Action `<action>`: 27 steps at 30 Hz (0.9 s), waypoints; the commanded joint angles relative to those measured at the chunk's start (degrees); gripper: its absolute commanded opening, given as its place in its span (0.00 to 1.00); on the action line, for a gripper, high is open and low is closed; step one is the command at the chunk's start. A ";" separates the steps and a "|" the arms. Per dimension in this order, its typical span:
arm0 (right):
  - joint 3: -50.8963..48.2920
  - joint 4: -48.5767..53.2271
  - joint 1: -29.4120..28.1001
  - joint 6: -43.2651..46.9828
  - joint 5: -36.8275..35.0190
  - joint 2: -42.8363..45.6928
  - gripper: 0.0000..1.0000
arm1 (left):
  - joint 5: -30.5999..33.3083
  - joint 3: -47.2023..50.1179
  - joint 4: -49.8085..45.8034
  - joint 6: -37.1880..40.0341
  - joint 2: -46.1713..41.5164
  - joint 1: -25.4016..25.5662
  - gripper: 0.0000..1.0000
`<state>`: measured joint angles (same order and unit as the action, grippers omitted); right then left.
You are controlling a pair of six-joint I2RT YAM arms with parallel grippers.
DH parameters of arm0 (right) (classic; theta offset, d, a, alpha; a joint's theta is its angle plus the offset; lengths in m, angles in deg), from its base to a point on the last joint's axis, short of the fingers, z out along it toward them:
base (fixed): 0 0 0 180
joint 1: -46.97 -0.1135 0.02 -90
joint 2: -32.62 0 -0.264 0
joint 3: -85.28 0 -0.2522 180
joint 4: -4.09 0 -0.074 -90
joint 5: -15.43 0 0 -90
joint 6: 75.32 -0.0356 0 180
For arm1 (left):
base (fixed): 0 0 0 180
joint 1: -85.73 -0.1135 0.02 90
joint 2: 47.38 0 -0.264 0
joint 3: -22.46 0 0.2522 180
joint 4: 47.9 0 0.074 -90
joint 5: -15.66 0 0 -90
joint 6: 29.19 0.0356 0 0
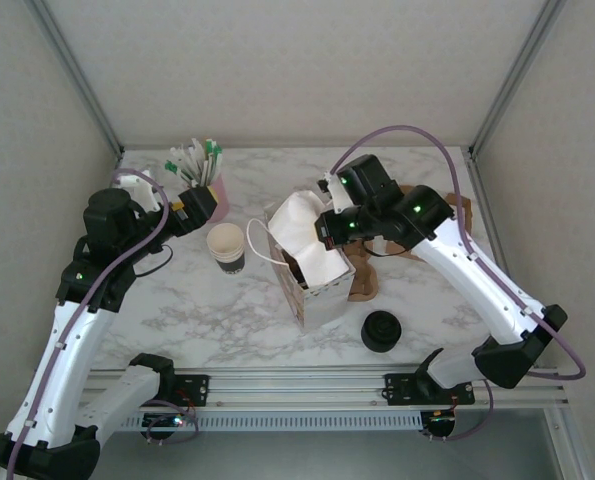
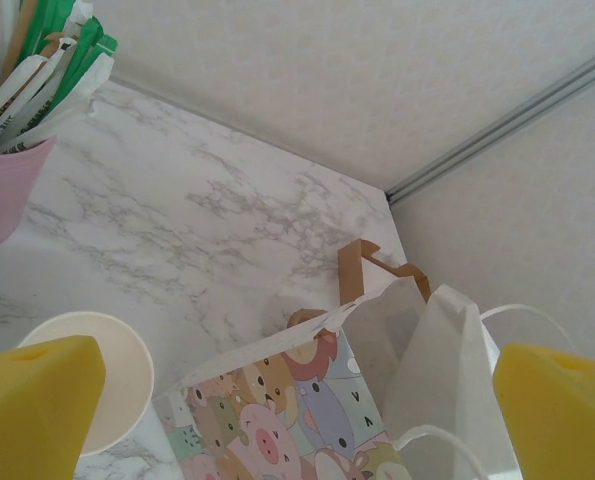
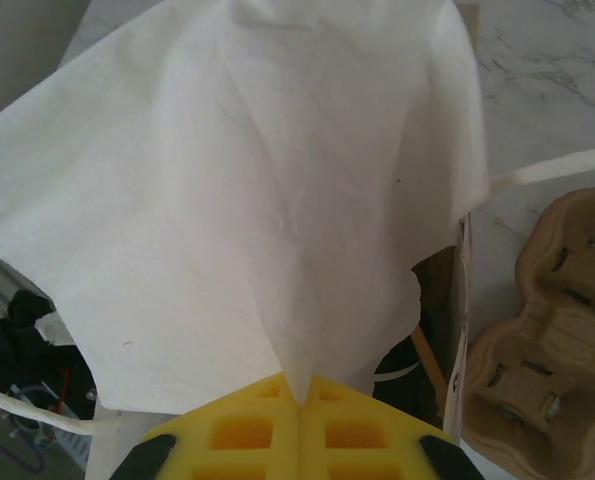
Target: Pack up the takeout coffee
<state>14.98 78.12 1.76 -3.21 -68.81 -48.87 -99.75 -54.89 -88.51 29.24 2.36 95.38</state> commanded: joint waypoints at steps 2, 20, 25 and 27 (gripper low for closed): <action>2.56 2.49 -3.60 1.46 -5.17 -2.86 0.00 | 1.15 0.90 0.04 0.10 -0.70 -0.42 1.00; 12.74 7.51 -6.99 0.32 -14.79 -3.54 0.47 | 4.81 3.50 -2.69 -0.06 -2.17 -0.42 1.00; 13.04 7.45 -6.48 -0.73 -18.93 -0.90 0.54 | 6.59 4.91 -4.49 0.37 -2.76 -0.42 1.00; 12.77 7.18 -5.66 -1.38 -19.47 0.66 0.56 | 6.81 5.39 -5.38 0.62 -3.15 -0.42 1.00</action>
<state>26.28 84.96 -4.55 -3.27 -85.09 -51.36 -94.70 -50.17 -92.01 29.28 0.50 95.38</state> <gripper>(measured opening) 0.558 0.996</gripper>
